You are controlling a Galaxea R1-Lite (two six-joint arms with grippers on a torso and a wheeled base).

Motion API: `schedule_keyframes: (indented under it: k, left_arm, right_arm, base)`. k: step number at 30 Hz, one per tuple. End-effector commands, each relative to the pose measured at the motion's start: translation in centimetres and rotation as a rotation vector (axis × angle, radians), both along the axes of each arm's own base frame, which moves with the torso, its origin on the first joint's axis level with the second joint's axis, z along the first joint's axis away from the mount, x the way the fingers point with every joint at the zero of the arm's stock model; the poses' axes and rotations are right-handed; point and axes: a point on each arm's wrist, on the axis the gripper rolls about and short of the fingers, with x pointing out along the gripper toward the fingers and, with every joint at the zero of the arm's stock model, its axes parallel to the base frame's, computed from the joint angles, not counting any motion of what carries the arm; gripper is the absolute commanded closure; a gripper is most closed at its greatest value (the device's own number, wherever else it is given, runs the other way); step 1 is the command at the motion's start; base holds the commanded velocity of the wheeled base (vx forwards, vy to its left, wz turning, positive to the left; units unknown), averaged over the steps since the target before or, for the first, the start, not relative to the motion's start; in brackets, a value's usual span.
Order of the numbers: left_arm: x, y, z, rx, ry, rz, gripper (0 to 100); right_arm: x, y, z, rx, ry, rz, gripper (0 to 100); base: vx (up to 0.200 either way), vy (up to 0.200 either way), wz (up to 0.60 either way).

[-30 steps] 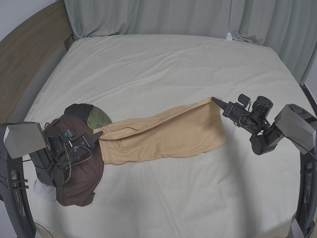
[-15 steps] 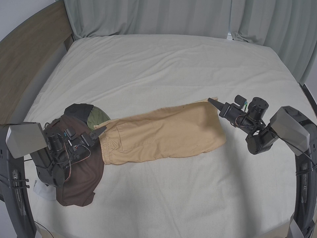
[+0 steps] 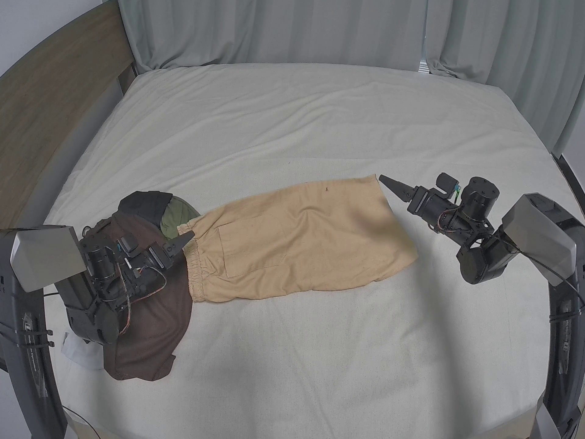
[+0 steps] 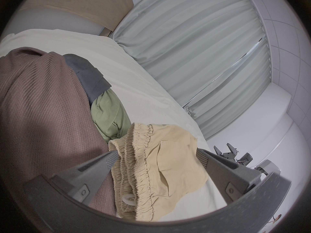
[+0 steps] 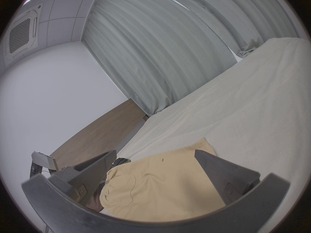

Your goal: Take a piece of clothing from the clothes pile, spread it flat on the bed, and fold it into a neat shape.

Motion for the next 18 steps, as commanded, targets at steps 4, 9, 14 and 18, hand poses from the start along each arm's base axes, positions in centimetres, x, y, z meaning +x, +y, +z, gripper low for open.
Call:
schedule_keyframes:
  k: [4,9,14,18]
  left_arm:
    - [-0.7,0.0,1.5,-0.003,-0.023,-0.003,0]
    - [-0.9,0.0,2.6,-0.051,-0.028,-0.001,0]
    - [-1.2,0.0,3.3,-0.063,-0.035,-0.002,0]
    - [-1.7,-0.1,3.8,-0.065,-0.04,-0.01,0]
  right_arm:
    - [-3.4,-0.2,1.6,-0.002,0.016,0.007,0]
    - [-5.9,-0.5,-0.1,-0.006,0.035,0.02,0]
    - [-8.2,-0.8,-1.2,-0.013,0.109,0.026,0]
    - [-8.9,-0.9,-1.1,-0.017,0.124,0.042,0]
  base:
    - [0.0,0.0,0.0]
    - [0.0,0.0,0.0]
    - [0.0,0.0,0.0]
    - [0.0,0.0,0.0]
